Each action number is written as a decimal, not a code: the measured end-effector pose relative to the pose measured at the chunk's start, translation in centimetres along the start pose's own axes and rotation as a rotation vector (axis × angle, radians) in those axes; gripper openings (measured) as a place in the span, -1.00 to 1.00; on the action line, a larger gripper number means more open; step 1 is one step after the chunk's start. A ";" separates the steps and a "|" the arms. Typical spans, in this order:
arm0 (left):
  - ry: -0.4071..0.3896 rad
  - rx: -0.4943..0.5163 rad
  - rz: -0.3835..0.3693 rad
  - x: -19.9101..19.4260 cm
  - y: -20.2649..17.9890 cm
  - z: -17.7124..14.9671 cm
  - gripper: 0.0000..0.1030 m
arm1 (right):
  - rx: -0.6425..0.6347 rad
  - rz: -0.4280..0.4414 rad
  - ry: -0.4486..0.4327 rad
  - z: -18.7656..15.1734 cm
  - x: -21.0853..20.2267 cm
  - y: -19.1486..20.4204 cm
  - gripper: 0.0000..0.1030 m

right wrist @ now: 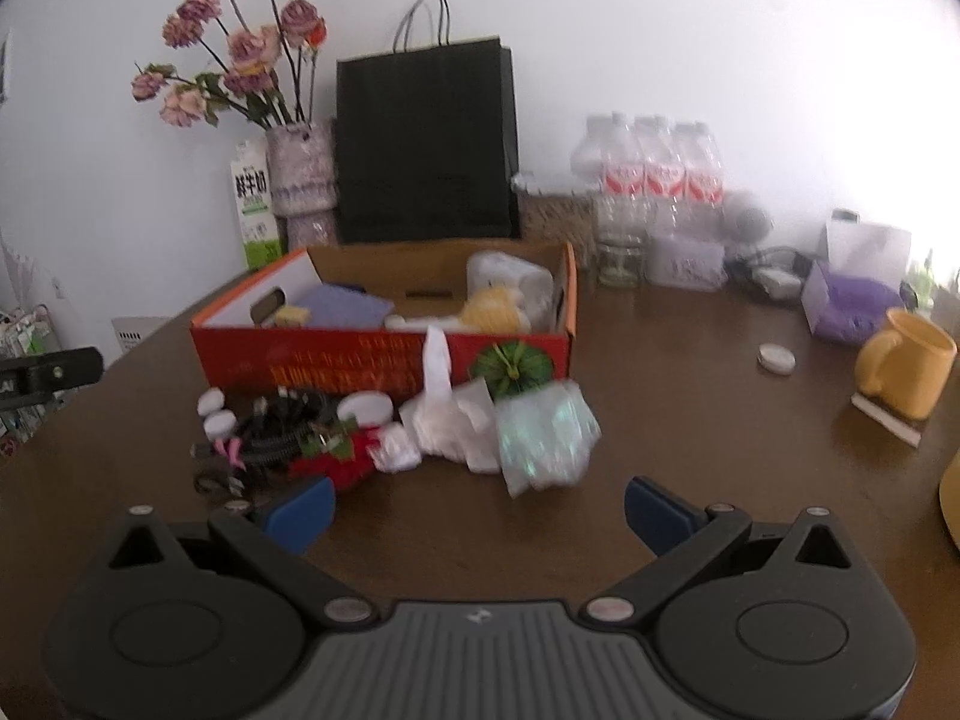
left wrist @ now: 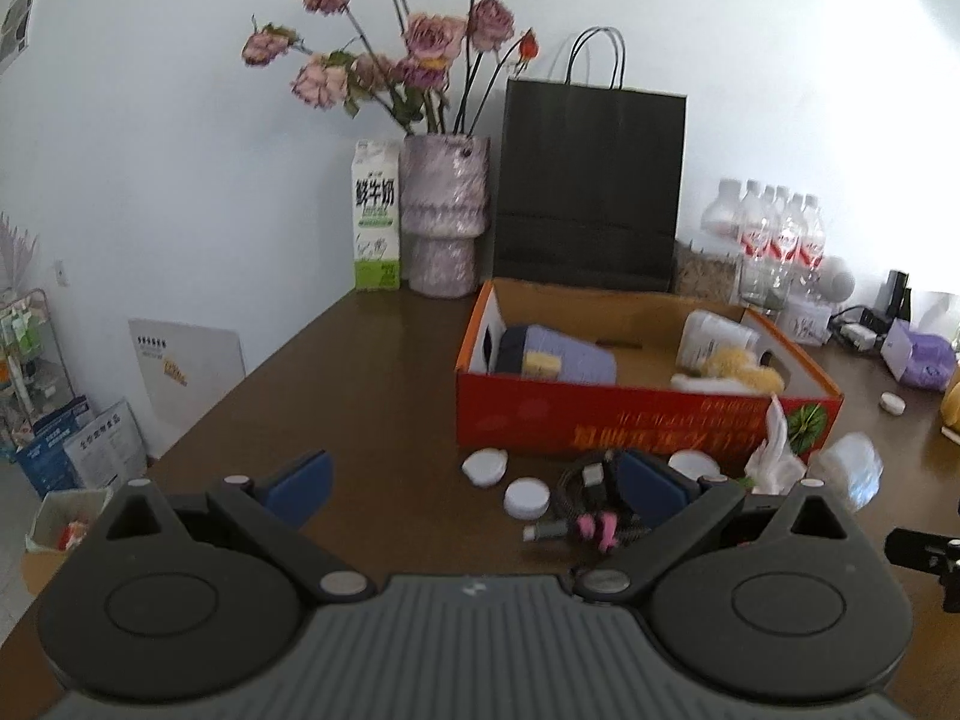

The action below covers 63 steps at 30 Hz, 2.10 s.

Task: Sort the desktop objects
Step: 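Withdraw both tools from the box back over the table, then grasp the white oval lid with the left tool while the right tool grasps the clear plastic bag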

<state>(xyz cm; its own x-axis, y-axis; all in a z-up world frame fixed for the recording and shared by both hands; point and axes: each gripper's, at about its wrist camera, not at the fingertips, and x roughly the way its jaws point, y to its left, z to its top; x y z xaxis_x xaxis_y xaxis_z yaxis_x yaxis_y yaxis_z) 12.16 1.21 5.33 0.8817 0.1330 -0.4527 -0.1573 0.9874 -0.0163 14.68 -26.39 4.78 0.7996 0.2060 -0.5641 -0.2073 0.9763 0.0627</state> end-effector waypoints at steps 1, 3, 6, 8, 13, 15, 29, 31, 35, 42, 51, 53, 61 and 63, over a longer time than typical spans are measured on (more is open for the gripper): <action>0.007 -0.003 0.003 0.0 0.2 -0.3 1.00 | 0.001 0.000 0.008 -0.3 0.1 -0.1 1.00; 0.019 -0.009 0.007 0.2 0.6 -0.7 1.00 | 0.002 -0.002 0.021 -0.8 0.2 -0.3 1.00; 0.040 -0.014 0.017 0.4 1.0 -1.3 1.00 | 0.008 -0.005 0.039 -1.5 0.5 -0.6 1.00; 0.049 -0.020 0.015 0.6 1.3 -1.5 1.00 | 0.011 -0.005 0.046 -1.8 0.6 -0.7 1.00; 0.054 -0.027 0.020 1.0 1.6 -1.5 1.00 | 0.016 -0.012 0.060 -2.0 1.4 -1.1 1.00; 0.054 -0.027 0.021 1.2 1.6 -1.4 1.00 | 0.016 -0.013 0.062 -1.9 1.7 -1.1 1.00; 0.099 0.011 0.031 5.4 1.2 -0.3 1.00 | 0.023 -0.051 0.082 -0.9 5.0 -2.3 1.00; 0.110 0.011 0.037 6.5 1.2 0.0 1.00 | 0.023 -0.057 0.084 -0.5 5.7 -2.5 1.00; 0.127 0.018 0.038 8.7 0.9 0.4 1.00 | 0.016 -0.067 0.083 0.4 7.2 -2.8 0.98; 0.165 0.031 0.031 12.2 0.4 1.0 0.94 | 0.013 -0.063 0.072 2.3 9.4 -3.4 0.84; 0.243 0.022 -0.003 15.6 0.6 0.8 0.64 | 0.039 -0.033 0.068 3.3 11.3 -4.3 0.52; 0.255 0.015 -0.006 16.2 0.6 0.6 0.52 | 0.054 -0.024 0.068 3.1 11.6 -4.6 0.44; 0.257 0.022 -0.033 17.0 0.6 0.2 0.04 | 0.061 0.007 0.060 2.7 12.1 -4.6 0.08; 0.250 0.039 -0.028 16.9 0.3 0.1 -0.21 | 0.055 0.007 0.057 2.7 12.1 -4.6 0.03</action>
<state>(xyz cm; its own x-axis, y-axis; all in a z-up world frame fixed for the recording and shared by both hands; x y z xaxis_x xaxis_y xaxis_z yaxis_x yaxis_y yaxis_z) 27.08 3.80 -2.21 0.7475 0.0848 -0.6588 -0.1129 0.9936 -0.0001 26.83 -28.16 -0.12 0.7644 0.2100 -0.6095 -0.1799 0.9774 0.1112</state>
